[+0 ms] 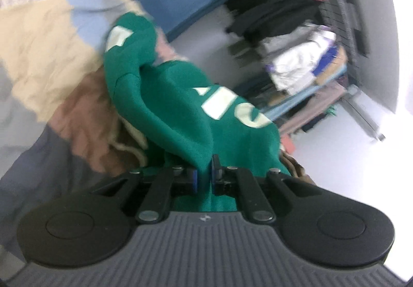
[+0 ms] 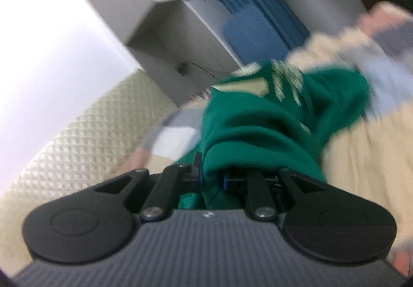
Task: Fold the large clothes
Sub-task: 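Lift the hoodie with both grippers and shake it out in the air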
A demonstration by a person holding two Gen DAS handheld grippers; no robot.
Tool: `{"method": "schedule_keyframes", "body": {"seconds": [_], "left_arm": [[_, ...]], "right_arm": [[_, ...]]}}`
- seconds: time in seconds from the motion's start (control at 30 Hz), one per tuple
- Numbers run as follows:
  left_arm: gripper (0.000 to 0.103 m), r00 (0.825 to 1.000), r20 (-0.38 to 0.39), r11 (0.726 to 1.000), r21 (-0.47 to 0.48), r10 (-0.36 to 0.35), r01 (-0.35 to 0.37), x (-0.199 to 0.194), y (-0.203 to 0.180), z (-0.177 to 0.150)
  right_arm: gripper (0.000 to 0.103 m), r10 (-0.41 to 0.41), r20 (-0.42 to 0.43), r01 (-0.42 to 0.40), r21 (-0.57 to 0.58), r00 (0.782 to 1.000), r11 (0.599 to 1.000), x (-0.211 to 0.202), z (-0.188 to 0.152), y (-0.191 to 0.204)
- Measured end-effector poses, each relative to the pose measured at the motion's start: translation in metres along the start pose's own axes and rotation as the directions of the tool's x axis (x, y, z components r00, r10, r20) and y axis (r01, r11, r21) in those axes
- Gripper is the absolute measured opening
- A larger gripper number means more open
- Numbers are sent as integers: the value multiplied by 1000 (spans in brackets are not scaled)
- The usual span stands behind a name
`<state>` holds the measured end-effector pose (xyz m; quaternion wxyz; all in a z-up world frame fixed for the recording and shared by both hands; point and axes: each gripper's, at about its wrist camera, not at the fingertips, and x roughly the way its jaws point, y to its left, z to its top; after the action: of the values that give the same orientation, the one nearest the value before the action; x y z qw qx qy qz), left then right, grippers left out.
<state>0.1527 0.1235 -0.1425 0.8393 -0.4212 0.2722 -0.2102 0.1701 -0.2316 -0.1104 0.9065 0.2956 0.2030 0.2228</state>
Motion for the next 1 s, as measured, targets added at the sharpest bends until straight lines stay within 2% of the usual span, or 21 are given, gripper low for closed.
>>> {"method": "schedule_keyframes", "body": {"seconds": [0.03,0.07,0.1,0.13,0.17,0.2,0.3,0.4,0.43,0.47,0.5,0.57,0.6,0.67,0.73,0.77,0.9,1.0], "left_arm": [[22,1000,-14,1000,-28,-1,0,6,8,2],[43,1000,-30,999,-41,-8,6,14,16,8],[55,999,-46,999,-43,-9,7,17,21,8],[68,999,-54,999,-44,4,-6,22,25,11],[68,998,-59,999,-46,20,-23,27,30,13],[68,998,-64,998,-53,29,-33,33,35,16],[68,998,-68,988,-153,-1,-10,45,58,23],[68,995,-83,963,-269,-48,24,61,83,26],[68,994,-91,954,-297,-62,32,67,88,27],[68,993,-97,949,-314,-65,31,70,89,27],[67,993,-93,944,-327,-71,37,73,92,27],[66,989,-98,935,-347,-108,68,79,93,27],[63,987,-107,936,-342,-124,81,82,90,27],[30,987,-114,956,-281,-117,81,85,80,30],[15,988,-104,969,-232,-115,88,81,67,34],[13,989,-83,972,-214,-121,101,74,59,35],[6,985,6,978,-118,-172,172,38,19,45],[6,973,63,972,-57,-224,228,10,-16,58]], "right_arm": [[27,-22,-12,22,11,1000,1000,3,1,-2],[35,-32,-23,33,34,999,999,8,3,-5],[42,-26,-35,29,75,999,997,13,4,-12],[61,-17,-46,22,114,999,993,17,4,-17],[72,-7,-58,15,140,998,990,21,1,-20],[72,-2,-75,13,158,997,987,26,0,-22],[72,-37,-97,54,178,995,983,37,-2,-25],[71,-62,-83,80,233,995,969,37,-3,-37],[69,-75,-85,94,248,994,964,39,-2,-41],[63,-84,-89,104,255,992,961,41,-2,-42],[58,-99,-93,120,257,991,959,44,-1,-44],[40,-106,-95,127,246,990,961,45,-1,-49],[35,-101,-93,120,234,991,965,47,1,-48],[21,-92,-84,107,194,992,975,42,2,-43],[16,-71,-66,80,144,995,986,37,5,-35],[15,-43,-46,47,102,998,994,34,8,-28],[15,81,20,-80,-35,997,996,11,26,4],[15,127,62,-117,-134,990,984,-8,44,29]]}}
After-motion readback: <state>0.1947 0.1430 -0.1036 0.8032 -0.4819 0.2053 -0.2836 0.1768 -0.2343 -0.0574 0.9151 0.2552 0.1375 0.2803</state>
